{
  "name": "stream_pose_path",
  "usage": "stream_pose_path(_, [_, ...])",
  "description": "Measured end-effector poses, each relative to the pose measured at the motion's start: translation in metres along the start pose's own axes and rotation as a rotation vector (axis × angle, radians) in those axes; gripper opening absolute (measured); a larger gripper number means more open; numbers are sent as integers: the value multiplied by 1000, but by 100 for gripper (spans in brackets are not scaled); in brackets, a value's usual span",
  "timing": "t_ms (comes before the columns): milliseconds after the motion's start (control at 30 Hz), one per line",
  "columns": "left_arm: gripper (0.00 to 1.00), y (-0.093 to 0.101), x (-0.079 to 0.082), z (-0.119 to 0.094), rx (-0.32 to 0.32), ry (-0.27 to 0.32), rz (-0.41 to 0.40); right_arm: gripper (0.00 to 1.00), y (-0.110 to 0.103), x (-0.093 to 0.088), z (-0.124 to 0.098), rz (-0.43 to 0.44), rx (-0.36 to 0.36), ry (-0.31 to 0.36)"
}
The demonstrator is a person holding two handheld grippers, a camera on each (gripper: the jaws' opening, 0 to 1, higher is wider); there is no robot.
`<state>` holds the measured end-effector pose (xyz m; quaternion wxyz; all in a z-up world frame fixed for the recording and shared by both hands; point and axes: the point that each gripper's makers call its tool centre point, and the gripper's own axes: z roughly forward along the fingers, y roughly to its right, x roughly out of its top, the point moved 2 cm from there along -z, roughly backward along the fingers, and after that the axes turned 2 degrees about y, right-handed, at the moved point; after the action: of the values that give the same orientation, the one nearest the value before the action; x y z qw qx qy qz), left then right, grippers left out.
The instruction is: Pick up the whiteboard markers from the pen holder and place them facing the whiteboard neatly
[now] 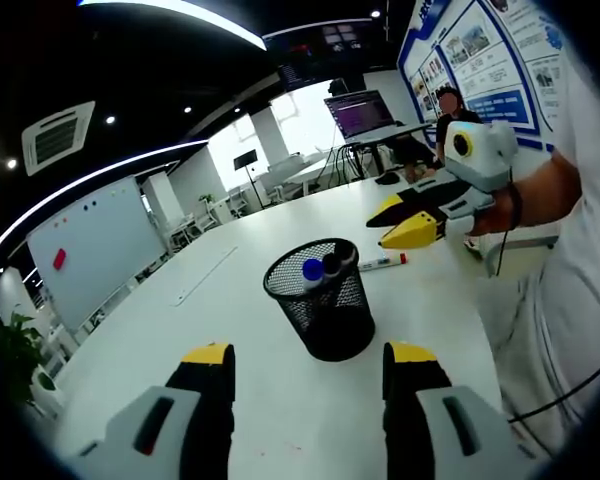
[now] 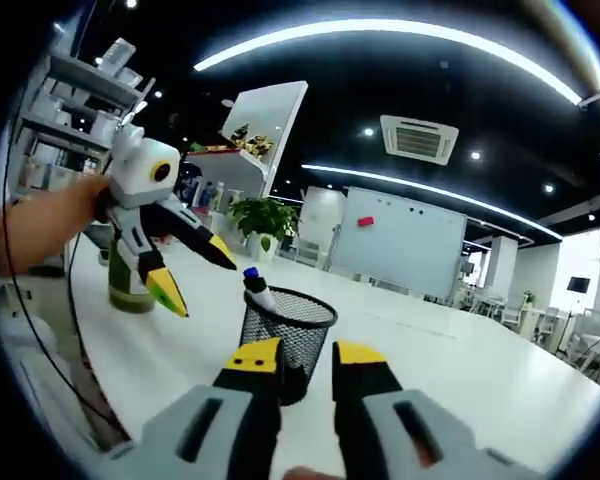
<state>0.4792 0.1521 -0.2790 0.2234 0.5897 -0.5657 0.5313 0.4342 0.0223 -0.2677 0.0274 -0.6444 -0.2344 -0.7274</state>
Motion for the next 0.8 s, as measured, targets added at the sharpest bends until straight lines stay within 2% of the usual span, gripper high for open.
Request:
stream_pose_path(33, [61, 0, 0, 0, 0, 0, 0, 19, 0, 2, 1, -37, 2, 3])
stream_pose_path(300, [61, 0, 0, 0, 0, 0, 0, 19, -7, 17, 8, -42, 56, 42])
stream_pose_path(800, [61, 0, 0, 0, 1, 0, 1, 19, -24, 29, 28, -75, 139, 67])
